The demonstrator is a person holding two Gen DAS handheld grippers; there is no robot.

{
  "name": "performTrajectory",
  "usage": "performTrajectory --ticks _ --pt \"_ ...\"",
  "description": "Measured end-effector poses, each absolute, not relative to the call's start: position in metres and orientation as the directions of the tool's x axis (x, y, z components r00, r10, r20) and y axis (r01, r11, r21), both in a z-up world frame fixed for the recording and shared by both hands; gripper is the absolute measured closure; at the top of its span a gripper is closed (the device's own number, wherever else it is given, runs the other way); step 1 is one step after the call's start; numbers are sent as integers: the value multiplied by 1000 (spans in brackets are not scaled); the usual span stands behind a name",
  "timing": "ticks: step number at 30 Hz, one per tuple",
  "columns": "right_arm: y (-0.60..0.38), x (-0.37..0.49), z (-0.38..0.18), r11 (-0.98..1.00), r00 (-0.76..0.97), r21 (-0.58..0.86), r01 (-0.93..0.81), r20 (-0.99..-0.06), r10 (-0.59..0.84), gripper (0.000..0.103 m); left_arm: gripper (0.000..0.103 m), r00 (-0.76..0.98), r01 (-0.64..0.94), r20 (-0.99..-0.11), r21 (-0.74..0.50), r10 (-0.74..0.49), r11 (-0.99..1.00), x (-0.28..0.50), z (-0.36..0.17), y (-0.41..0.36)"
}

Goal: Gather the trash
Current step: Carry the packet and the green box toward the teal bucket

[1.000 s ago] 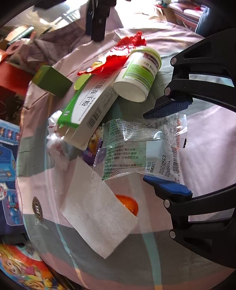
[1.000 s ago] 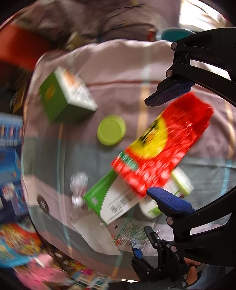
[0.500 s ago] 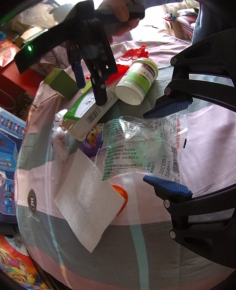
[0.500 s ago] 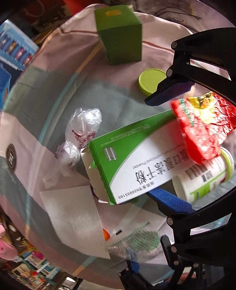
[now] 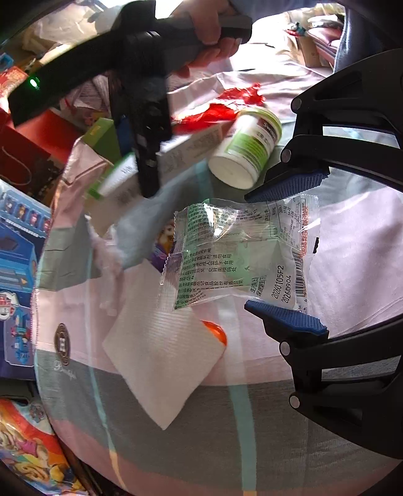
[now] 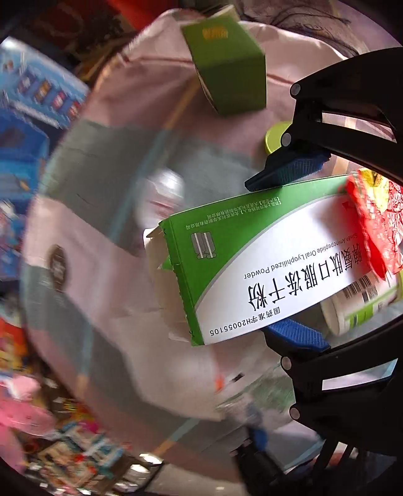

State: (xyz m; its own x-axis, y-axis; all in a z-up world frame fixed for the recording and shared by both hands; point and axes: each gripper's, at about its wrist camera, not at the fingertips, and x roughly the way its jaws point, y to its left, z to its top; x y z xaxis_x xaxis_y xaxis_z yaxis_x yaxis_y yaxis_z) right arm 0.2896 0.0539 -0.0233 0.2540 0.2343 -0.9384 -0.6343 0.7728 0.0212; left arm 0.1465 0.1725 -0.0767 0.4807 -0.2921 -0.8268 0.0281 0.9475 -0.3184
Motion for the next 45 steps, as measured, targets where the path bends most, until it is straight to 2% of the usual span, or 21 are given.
performTrajectory --ticks 11,17,26,34,45 --pt "-4 286 79 844 438 72 -531 -830 346 30 39 565 46 -784 -281 -257 959 141 -28 152" --pt "-39 269 126 865 522 67 -498 -773 361 30 39 604 79 -752 -276 -266 958 137 2 134" --pt "-137 233 105 930 535 105 -351 -793 292 30 39 565 224 -756 -245 -331 943 139 13 54" --pt "-280 191 68 980 552 177 -86 -811 195 30 39 477 392 -776 -231 -412 890 152 12 -49" --pt "-455 139 35 933 603 280 224 -792 93 30 39 352 598 -826 -163 -440 785 165 2 -201"
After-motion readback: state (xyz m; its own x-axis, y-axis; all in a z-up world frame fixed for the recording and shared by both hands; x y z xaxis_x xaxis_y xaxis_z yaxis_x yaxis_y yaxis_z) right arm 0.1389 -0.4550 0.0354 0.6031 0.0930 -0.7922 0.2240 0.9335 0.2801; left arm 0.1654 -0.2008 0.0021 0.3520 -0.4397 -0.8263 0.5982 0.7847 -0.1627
